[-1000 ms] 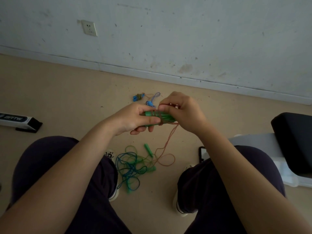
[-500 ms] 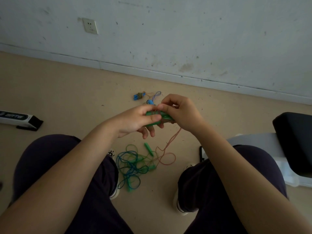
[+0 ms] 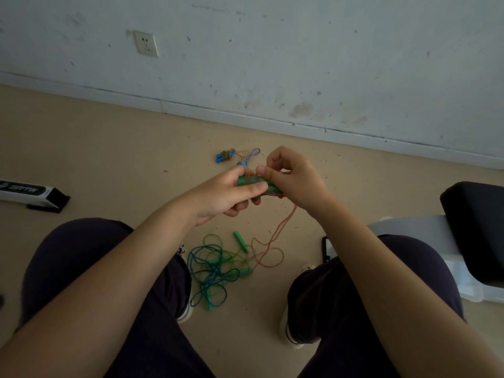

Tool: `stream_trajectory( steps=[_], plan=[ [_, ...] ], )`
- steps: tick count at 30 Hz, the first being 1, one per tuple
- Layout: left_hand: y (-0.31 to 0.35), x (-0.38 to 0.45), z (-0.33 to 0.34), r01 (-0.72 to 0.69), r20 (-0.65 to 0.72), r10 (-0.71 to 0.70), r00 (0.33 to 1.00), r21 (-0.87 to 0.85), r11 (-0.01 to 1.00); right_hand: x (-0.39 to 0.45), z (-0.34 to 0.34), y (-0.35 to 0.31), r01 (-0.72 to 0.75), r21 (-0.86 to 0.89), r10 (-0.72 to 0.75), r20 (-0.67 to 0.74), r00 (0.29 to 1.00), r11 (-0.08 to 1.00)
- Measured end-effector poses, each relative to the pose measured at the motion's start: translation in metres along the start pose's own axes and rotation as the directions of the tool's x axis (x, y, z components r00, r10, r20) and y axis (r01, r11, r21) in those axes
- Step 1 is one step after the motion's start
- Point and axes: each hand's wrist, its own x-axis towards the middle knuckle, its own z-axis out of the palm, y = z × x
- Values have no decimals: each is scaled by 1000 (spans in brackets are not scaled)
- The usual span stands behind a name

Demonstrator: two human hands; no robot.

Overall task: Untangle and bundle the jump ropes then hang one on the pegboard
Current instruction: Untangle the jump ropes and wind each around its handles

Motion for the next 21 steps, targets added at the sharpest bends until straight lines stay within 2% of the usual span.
stream_trajectory(
  steps=[3, 7, 10, 13, 17, 21],
  plan=[
    [-2, 2, 0, -14, -58, 16, 998, 38, 999, 0, 1, 1, -59, 47, 57, 50, 997, 997],
    [1, 2, 1, -52, -106, 52, 993, 8, 999, 0, -3, 0, -156, 247, 123, 143, 982, 956],
    [3, 1, 2, -113, -155, 108, 982, -27, 993, 0, -6, -2, -201, 425, 118, 214, 970, 882],
    [6, -2, 2, -188, -168, 179, 970, -44, 981, 0, -8, -2, -215, 527, 85, 260, 962, 822],
    [9, -2, 3, -225, -192, 206, 960, -84, 971, -1, -6, -1, -242, 566, 69, 310, 948, 788],
    [7, -1, 1, -175, -257, 150, 955, -77, 982, -4, 2, 0, -231, 452, 107, 283, 953, 861]
  ],
)
